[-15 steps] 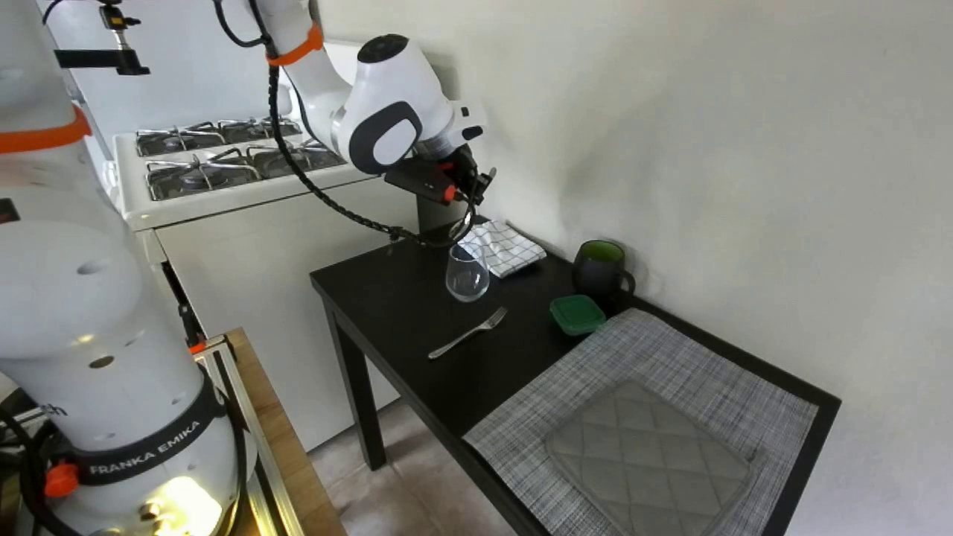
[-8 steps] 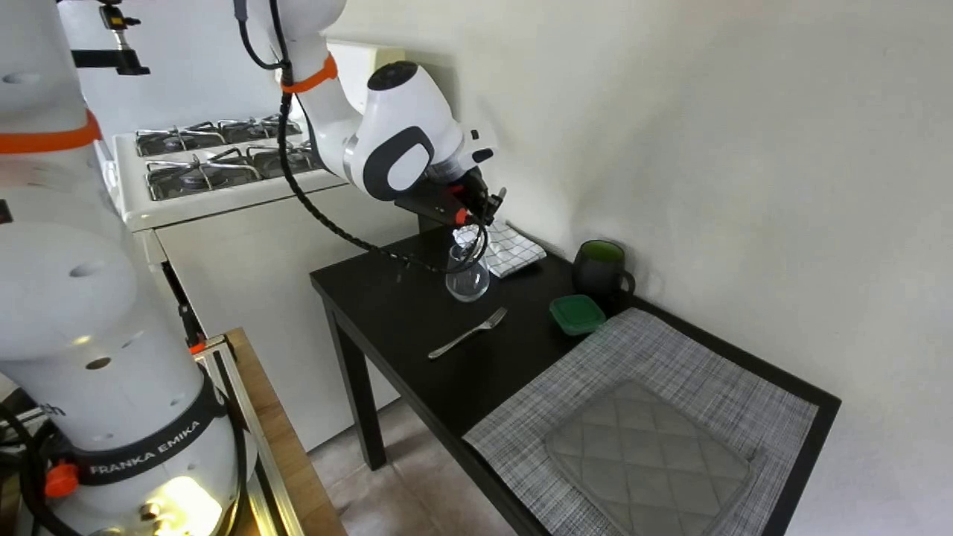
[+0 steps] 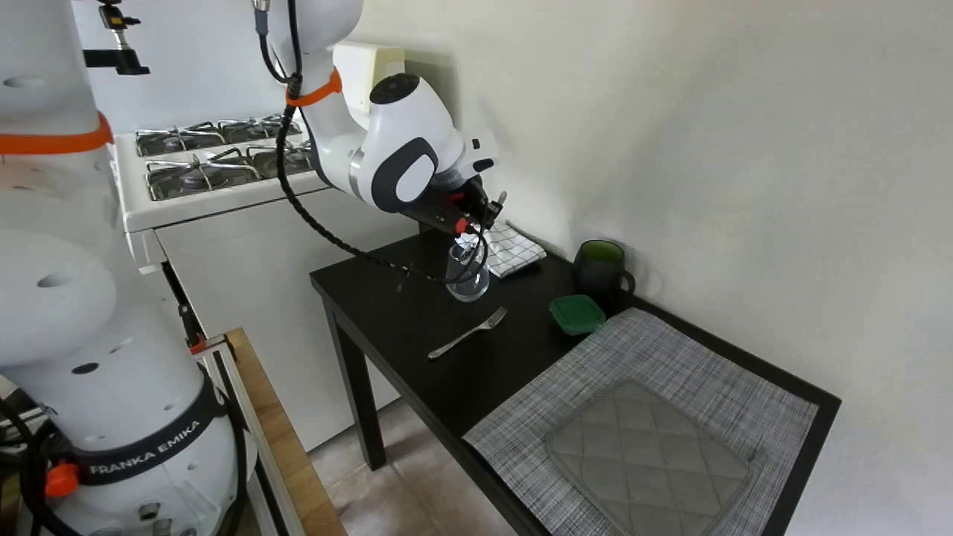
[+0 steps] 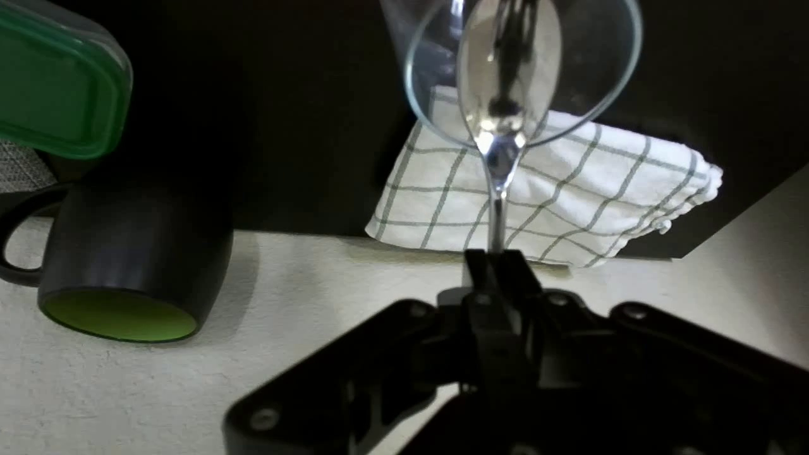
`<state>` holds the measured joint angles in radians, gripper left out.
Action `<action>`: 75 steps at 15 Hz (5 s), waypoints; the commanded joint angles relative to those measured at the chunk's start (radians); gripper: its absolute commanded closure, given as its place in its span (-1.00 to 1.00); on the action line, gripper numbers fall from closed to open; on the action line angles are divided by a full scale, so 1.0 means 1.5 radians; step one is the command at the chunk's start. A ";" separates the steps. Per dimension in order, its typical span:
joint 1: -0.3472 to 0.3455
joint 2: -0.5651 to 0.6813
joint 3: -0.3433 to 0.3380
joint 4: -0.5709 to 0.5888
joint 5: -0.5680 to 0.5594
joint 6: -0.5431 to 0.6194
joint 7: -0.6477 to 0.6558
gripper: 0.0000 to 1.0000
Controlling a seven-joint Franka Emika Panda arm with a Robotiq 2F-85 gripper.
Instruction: Place the cutlery in the cup
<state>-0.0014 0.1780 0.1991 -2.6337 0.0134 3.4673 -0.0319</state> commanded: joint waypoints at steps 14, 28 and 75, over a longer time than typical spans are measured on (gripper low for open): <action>0.008 0.020 -0.034 -0.044 -0.026 0.012 0.027 0.96; 0.014 0.010 -0.032 -0.050 -0.032 0.012 0.045 -0.34; -0.152 -0.180 -0.130 0.119 -0.034 -0.704 -0.093 -1.00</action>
<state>-0.2890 -0.1120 0.0741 -2.4865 0.0347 2.5342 -0.1868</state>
